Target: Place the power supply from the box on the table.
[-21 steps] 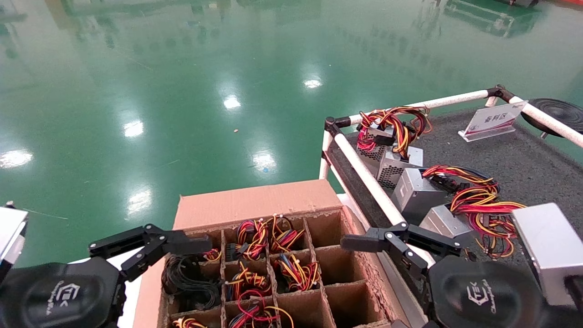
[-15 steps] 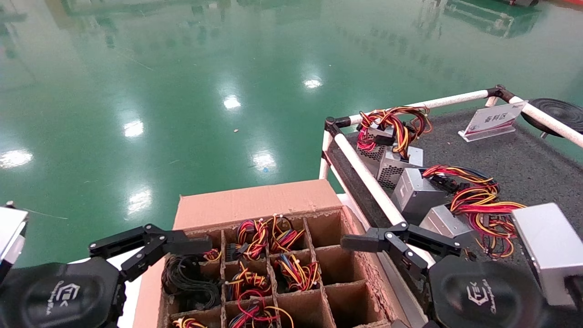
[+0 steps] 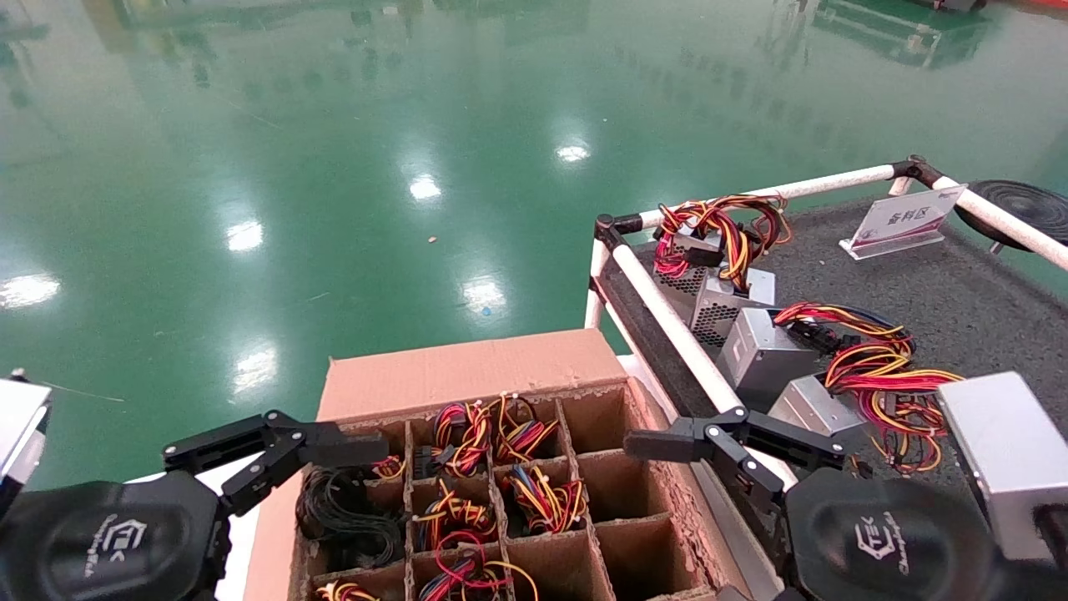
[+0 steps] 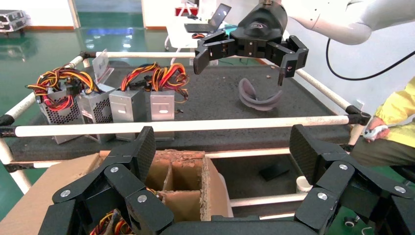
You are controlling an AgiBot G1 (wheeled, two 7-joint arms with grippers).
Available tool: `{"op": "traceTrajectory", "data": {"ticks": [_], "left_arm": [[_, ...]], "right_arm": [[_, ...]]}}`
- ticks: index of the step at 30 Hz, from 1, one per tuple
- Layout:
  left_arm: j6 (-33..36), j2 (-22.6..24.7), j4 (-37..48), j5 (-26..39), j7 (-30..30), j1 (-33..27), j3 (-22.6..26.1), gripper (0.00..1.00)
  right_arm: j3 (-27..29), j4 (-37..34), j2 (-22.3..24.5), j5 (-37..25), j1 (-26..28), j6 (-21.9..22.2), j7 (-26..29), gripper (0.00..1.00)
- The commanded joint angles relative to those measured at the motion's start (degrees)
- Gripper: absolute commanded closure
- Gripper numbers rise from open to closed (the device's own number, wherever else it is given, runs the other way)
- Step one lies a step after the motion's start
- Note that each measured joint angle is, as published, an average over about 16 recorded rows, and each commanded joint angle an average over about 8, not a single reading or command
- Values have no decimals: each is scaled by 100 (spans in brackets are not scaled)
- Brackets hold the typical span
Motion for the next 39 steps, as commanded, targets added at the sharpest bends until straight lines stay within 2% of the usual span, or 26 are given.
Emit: {"op": "traceTrajectory", "data": {"ticks": [1,39], "left_arm": [[0,0,0,0,0,0,0,100],[0,0,0,0,0,0,0,100]], "right_arm": [[0,0,0,0,0,0,0,0],[0,0,0,0,0,0,0,0]]}}
